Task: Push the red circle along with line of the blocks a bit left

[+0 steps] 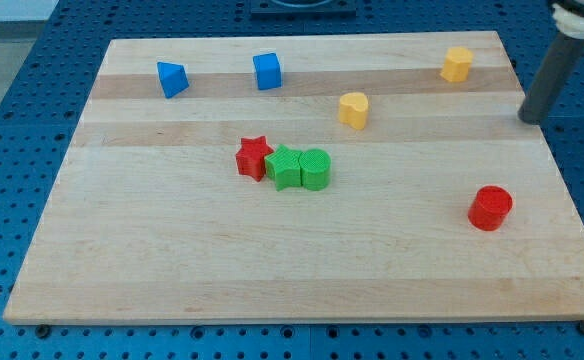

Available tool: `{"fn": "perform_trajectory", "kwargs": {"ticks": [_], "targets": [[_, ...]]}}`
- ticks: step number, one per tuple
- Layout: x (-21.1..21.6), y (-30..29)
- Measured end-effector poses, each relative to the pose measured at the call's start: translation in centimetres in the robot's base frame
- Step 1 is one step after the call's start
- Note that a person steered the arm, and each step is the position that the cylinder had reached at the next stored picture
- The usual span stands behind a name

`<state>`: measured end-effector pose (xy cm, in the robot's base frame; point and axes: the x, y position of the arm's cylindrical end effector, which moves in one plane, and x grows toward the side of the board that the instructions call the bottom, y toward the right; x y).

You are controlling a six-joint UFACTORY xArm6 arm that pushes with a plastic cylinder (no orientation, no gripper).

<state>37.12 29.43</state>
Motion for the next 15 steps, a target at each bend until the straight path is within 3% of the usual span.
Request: {"fn": "perform_trajectory", "kwargs": {"ticks": [1,2,3,5,6,7,9,15], "targets": [[0.8,0.0],[9.0,0.0],[12.7,0.0],[13.0,-1.3],[13.0,-4.7],[15.4,-4.9],[15.4,-5.4],[12.8,-20.6]]}}
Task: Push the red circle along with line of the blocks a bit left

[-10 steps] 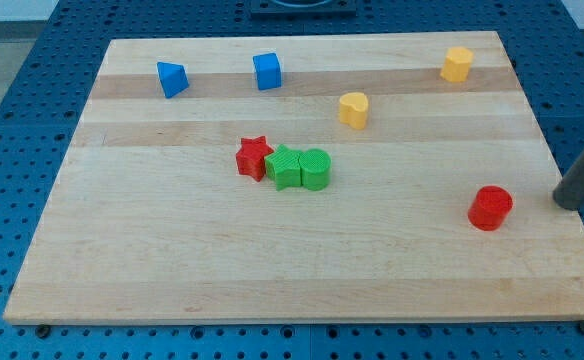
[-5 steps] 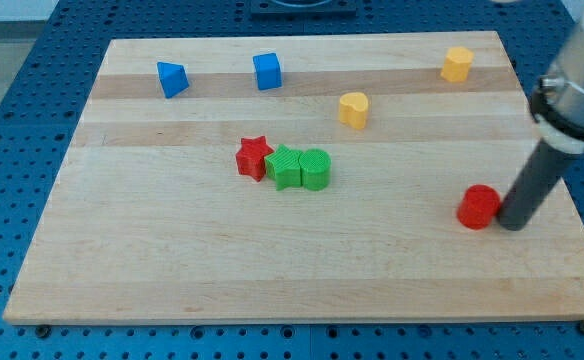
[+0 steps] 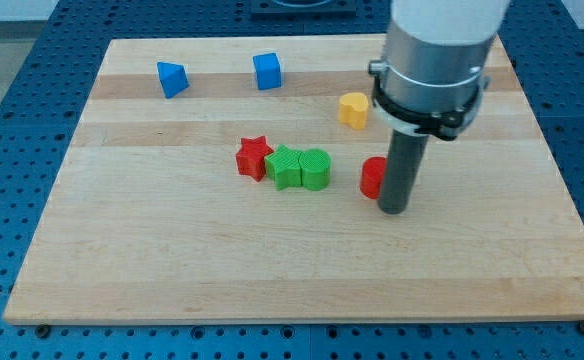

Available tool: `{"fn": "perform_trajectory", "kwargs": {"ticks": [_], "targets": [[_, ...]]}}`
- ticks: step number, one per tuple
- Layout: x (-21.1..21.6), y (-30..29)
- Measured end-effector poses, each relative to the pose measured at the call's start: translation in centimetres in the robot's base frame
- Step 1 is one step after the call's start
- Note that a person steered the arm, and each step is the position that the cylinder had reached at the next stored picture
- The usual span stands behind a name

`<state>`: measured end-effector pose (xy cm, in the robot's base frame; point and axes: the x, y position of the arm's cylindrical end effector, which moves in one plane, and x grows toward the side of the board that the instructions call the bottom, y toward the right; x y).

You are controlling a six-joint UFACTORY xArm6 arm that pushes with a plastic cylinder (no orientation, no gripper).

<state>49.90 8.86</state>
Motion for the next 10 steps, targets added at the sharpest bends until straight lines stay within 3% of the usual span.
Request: {"fn": "perform_trajectory", "kwargs": {"ticks": [2,6,7,10], "targets": [[-1.3,3.4],[-1.7,-0.9],[-2.7,2.7],[-4.4,2.9]]}}
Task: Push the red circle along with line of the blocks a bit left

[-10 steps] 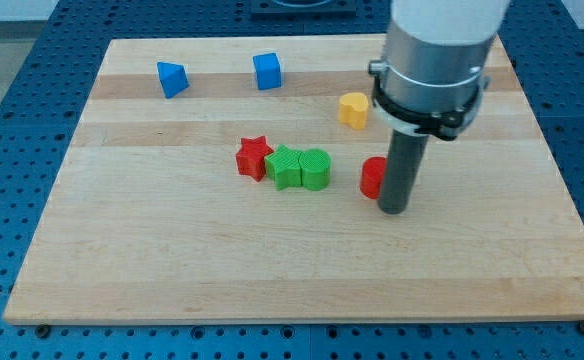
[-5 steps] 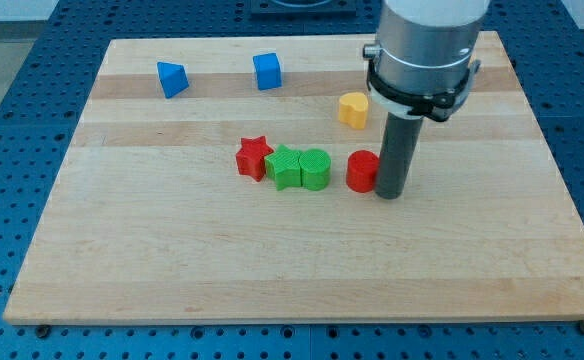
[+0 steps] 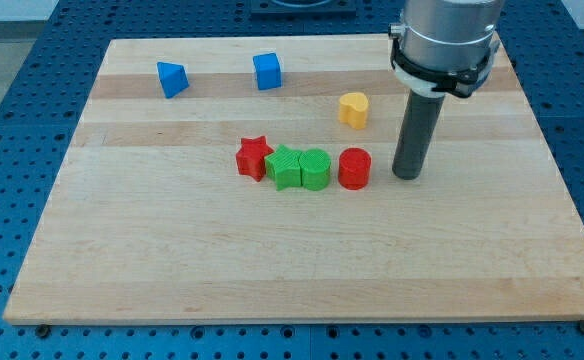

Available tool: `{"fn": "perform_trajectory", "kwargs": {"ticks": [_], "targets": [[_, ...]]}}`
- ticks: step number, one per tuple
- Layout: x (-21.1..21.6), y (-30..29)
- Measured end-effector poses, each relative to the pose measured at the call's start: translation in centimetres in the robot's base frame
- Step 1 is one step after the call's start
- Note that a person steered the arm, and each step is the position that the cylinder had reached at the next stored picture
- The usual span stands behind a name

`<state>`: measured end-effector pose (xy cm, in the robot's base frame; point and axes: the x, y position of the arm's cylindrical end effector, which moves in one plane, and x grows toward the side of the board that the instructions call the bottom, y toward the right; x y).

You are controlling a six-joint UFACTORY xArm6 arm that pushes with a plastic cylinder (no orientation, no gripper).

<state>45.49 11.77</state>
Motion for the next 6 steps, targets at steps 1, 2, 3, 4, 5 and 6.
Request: {"fn": "perform_trajectory", "kwargs": {"ticks": [1,2,3,4,5,6], "targets": [[0.0,0.0],[0.0,-1.2],[0.0,-3.7],[0.0,-6.4],[0.0,-8.9],[0.0,-9.2]]}}
